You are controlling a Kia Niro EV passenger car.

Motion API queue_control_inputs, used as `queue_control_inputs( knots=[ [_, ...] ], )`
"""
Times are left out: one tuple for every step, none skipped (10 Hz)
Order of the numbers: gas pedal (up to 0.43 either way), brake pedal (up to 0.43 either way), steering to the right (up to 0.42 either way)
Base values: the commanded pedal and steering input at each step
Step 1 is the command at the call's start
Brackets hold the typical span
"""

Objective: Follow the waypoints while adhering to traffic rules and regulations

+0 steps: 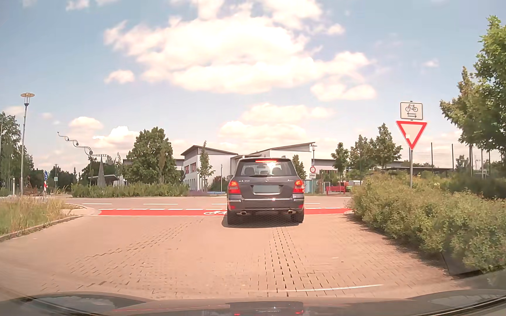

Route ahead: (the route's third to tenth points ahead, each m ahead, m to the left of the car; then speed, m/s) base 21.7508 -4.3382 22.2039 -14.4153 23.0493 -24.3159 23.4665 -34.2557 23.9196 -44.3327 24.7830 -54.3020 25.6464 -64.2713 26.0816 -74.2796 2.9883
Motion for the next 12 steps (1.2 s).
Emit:
queue_control_inputs(
  knots=[
    [0.000, 0.220, -0.024],
    [0.000, 0.220, -0.021],
    [0.000, 0.226, -0.015],
    [0.000, 0.226, -0.014],
    [0.000, 0.226, -0.013],
    [0.000, 0.226, -0.010],
    [0.000, 0.220, -0.012],
    [0.000, 0.213, -0.017],
    [0.000, 0.207, -0.018],
    [0.000, 0.201, -0.015],
    [0.000, 0.195, -0.009],
    [0.000, 0.189, -0.008]
  ],
)
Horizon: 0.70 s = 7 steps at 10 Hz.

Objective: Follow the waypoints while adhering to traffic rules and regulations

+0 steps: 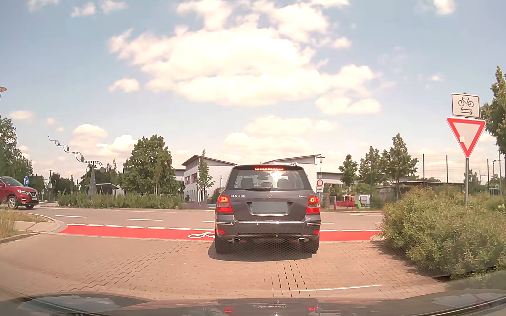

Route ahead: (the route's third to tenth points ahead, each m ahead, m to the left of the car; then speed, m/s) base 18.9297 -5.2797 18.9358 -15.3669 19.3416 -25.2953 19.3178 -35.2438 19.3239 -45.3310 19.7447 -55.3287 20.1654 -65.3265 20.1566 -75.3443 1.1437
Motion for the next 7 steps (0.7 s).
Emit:
queue_control_inputs(
  knots=[
    [0.000, 0.183, -0.009],
    [0.000, 0.165, -0.009],
    [0.000, 0.146, -0.009],
    [0.000, 0.085, -0.009],
    [0.000, 0.067, -0.009],
    [0.000, 0.043, -0.009],
    [0.000, 0.012, -0.009]
  ],
)
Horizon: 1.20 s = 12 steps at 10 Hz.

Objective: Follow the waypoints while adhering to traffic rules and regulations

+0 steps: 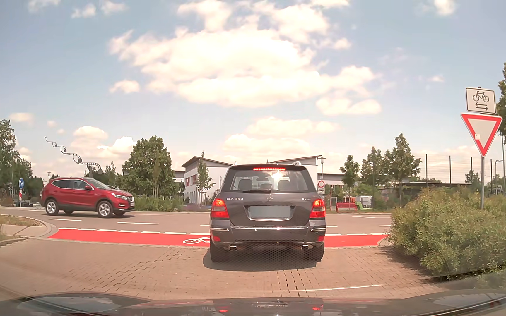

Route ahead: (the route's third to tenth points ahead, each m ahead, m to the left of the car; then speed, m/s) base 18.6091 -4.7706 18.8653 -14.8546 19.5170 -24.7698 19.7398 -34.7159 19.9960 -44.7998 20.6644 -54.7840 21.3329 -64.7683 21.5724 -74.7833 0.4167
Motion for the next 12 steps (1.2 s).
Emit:
queue_control_inputs(
  knots=[
    [0.000, 0.012, -0.009],
    [0.000, 0.012, -0.009],
    [0.000, 0.012, -0.009],
    [0.000, 0.012, -0.009],
    [0.000, 0.012, -0.009],
    [0.000, 0.012, -0.009],
    [0.000, 0.012, -0.009],
    [0.000, 0.012, -0.009],
    [0.000, 0.012, -0.009],
    [0.000, 0.012, -0.009],
    [0.000, 0.012, -0.009],
    [0.000, 0.012, -0.009]
  ],
)
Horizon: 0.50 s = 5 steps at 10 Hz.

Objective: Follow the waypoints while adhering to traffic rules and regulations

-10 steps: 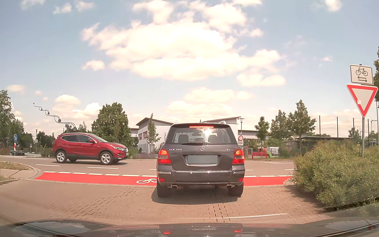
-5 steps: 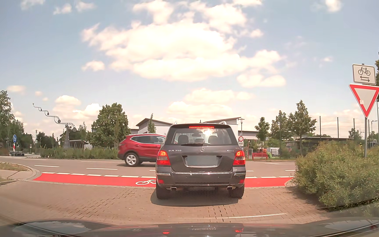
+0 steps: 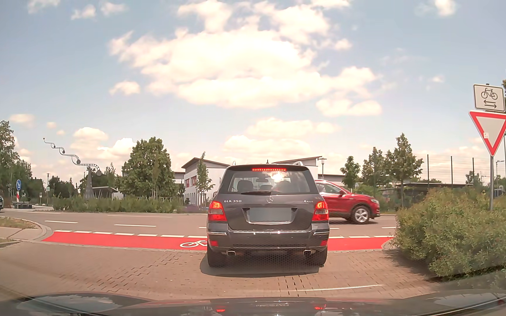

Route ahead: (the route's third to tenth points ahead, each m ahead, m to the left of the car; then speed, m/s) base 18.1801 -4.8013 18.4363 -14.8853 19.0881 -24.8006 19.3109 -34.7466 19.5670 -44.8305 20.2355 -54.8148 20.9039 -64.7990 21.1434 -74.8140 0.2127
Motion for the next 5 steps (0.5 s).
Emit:
queue_control_inputs(
  knots=[
    [0.000, 0.018, -0.009],
    [0.000, 0.012, -0.009],
    [0.000, 0.012, -0.009],
    [0.000, 0.012, -0.009],
    [0.000, 0.012, -0.009]
  ],
)
